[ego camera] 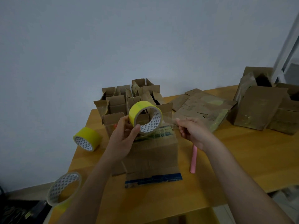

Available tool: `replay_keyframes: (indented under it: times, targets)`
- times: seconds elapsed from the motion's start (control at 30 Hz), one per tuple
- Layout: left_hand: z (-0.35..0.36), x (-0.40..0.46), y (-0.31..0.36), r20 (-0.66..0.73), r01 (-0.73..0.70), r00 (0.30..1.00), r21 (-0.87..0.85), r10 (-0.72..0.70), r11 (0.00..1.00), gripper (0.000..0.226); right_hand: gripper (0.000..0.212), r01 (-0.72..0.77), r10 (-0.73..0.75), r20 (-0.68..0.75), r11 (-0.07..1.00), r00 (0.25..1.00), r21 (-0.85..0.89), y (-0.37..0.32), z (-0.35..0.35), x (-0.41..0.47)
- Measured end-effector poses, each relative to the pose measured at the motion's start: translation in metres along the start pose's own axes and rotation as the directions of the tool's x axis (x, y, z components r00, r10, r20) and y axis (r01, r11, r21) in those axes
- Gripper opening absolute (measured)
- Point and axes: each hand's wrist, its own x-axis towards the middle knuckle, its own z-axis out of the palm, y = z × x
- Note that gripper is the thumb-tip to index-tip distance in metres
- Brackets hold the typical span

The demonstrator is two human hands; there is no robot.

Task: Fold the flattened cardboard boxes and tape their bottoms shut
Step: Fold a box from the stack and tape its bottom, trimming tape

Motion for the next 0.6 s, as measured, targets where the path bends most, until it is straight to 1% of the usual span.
replay_keyframes:
  times: [0.13,0.23,0.33,0.47,0.6]
  targets:
    - [0.0,0.0,0.002,-0.002,-0.032,0.999,-0.062,0.032,0.998,0.029,0.015,-0.036,0.036,0.007,0.999,0.999,0.024,0.008,0.002,-0.005]
    - [-0.001,-0.002,0.002,0.022,-0.029,0.999,-0.074,0.031,0.997,0.038,0.016,-0.043,0.043,0.007,0.999,0.999,0.03,0.015,0.008,-0.006]
    - [-0.001,-0.003,0.001,0.028,-0.017,0.999,-0.076,0.019,0.997,0.045,0.016,-0.041,0.043,-0.038,0.998,0.998,0.047,0.021,0.016,-0.005]
    - [-0.001,-0.001,-0.004,0.043,0.006,0.999,-0.065,-0.003,0.998,0.069,0.02,-0.049,0.056,-0.1,0.996,0.993,0.073,0.025,0.024,-0.004]
    - [-0.002,0.0,-0.007,0.05,0.005,0.999,-0.078,-0.001,0.997,0.066,0.022,-0.061,0.075,-0.12,0.992,0.99,0.115,0.026,0.03,-0.005]
